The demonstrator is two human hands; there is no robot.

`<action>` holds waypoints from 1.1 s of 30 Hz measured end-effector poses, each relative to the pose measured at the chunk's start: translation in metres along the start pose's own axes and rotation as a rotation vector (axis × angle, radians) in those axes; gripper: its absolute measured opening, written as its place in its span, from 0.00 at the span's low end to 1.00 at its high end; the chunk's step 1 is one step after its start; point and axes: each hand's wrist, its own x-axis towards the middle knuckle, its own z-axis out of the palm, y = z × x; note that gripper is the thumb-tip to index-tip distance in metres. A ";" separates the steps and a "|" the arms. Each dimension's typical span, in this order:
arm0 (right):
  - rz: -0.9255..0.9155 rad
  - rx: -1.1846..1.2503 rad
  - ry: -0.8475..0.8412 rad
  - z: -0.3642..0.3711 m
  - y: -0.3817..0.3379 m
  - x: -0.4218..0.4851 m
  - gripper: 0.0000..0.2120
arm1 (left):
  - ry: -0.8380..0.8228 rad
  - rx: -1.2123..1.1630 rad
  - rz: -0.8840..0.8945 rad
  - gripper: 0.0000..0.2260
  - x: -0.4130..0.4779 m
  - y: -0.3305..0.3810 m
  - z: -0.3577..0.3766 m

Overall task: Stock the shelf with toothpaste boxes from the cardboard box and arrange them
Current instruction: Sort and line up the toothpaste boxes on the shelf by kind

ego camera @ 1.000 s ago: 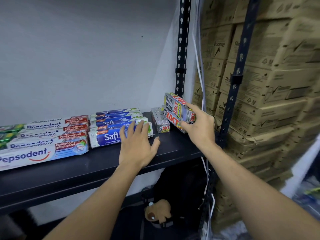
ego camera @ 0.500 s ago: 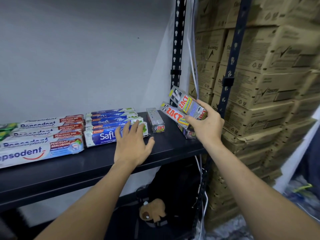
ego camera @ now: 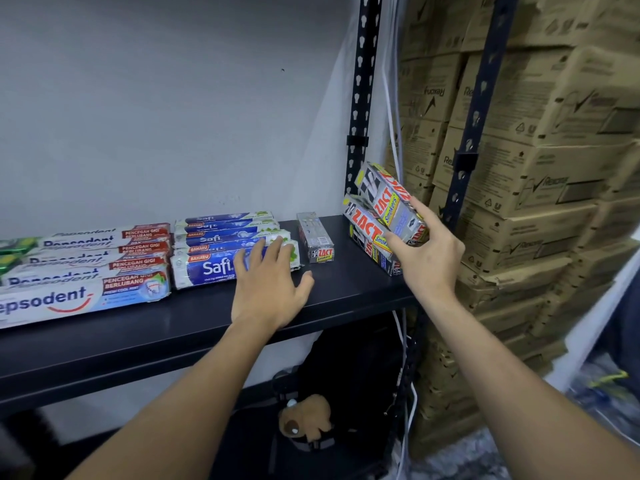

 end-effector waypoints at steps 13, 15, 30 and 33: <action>-0.061 -0.700 -0.167 0.031 -0.009 -0.035 0.29 | 0.004 -0.013 0.006 0.28 -0.001 -0.001 0.000; -0.055 -0.690 -0.182 0.033 -0.014 -0.032 0.28 | 0.006 -0.014 0.008 0.28 -0.001 -0.002 0.000; 0.094 -0.446 -0.744 0.025 -0.027 0.047 0.27 | -0.004 -0.031 0.070 0.29 0.000 -0.001 0.001; 0.163 -0.461 -0.866 0.038 -0.030 0.050 0.29 | 0.086 -0.074 0.146 0.23 -0.001 -0.004 0.002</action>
